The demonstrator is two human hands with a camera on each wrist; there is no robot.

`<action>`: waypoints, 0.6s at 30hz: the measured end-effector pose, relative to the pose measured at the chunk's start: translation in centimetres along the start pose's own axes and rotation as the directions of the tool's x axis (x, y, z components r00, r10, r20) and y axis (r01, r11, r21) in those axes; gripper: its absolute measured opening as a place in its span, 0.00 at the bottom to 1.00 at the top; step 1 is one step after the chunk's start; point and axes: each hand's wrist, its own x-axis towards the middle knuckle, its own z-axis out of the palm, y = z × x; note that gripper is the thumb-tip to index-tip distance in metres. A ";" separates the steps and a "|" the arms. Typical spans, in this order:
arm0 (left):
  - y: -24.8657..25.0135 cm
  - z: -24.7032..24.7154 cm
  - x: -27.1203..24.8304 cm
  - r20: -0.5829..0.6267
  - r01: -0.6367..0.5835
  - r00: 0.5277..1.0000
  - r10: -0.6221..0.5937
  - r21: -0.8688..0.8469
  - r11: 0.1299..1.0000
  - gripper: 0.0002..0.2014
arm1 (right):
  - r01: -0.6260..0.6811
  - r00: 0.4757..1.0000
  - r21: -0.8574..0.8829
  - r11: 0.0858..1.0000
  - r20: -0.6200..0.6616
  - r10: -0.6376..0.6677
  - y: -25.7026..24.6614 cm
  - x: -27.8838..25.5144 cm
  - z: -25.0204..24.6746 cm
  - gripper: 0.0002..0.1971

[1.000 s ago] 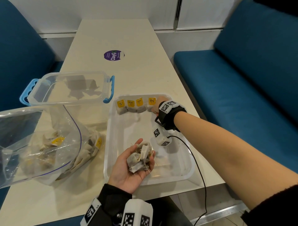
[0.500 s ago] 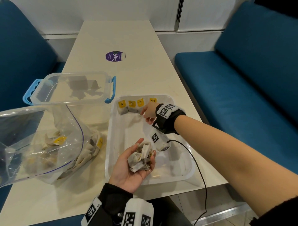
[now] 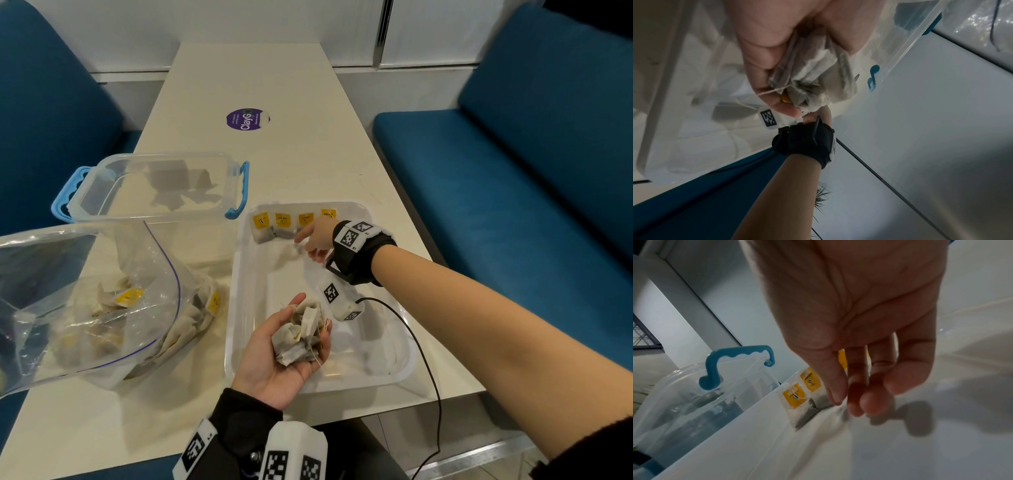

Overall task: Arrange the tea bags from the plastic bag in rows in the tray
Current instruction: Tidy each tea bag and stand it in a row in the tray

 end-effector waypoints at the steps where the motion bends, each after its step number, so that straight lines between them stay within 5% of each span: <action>1: 0.0 0.0 0.0 -0.001 -0.002 1.000 0.002 0.001 1.000 0.14 | -0.002 1.000 0.011 1.000 0.008 0.002 -0.1 0.0 0.1 0.19; 8: 0.0 0.0 -0.1 -0.005 -0.008 1.000 0.008 0.008 1.000 0.14 | 0.008 1.000 0.046 0.999 -0.028 -0.007 -0.6 0.2 0.3 0.22; 18: 0.1 0.0 -0.1 -0.002 -0.030 1.000 0.030 0.021 0.999 0.13 | 0.054 0.998 -0.138 0.989 -0.016 -0.057 -1.0 0.6 0.3 0.28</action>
